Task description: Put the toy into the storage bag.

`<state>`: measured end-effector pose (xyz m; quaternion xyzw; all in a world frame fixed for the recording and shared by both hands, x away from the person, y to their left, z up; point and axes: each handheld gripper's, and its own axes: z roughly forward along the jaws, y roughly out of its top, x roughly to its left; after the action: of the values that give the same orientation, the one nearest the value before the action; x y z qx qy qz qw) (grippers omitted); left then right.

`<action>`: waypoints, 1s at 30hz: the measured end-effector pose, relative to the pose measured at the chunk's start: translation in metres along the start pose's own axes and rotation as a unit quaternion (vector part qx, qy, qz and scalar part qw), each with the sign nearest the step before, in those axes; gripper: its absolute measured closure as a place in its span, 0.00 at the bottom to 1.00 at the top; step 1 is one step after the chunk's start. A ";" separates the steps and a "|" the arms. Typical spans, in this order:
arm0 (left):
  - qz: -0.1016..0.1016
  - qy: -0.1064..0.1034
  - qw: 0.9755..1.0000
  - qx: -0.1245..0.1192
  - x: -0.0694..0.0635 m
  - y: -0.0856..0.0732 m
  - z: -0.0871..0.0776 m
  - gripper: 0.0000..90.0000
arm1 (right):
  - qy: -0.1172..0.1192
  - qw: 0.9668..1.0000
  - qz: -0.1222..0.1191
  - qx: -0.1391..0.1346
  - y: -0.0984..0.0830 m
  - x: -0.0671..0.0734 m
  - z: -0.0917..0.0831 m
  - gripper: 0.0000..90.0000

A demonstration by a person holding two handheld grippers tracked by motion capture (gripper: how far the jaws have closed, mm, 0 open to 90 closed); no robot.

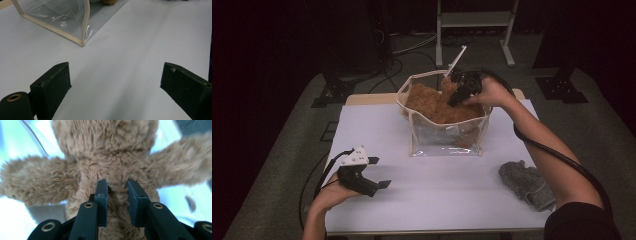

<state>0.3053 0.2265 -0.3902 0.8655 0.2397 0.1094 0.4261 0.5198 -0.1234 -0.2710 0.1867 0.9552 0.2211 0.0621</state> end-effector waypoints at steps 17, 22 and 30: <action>0.003 -0.004 1.000 -0.001 0.002 0.002 0.002 0.09 | 0.012 1.000 -0.018 -0.011 0.019 0.012 0.004 0.80; 0.006 -0.006 1.000 -0.002 0.002 0.002 0.002 0.09 | -0.007 0.999 -0.020 0.031 0.019 0.014 0.023 0.82; 0.006 -0.003 1.000 -0.002 0.002 0.000 0.000 0.09 | 0.004 1.000 -0.019 0.022 0.016 0.013 0.025 0.78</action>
<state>0.3070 0.2276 -0.3896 0.8662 0.2328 0.1101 0.4282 0.5183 -0.0958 -0.2866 0.1692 0.9634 0.1996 0.0583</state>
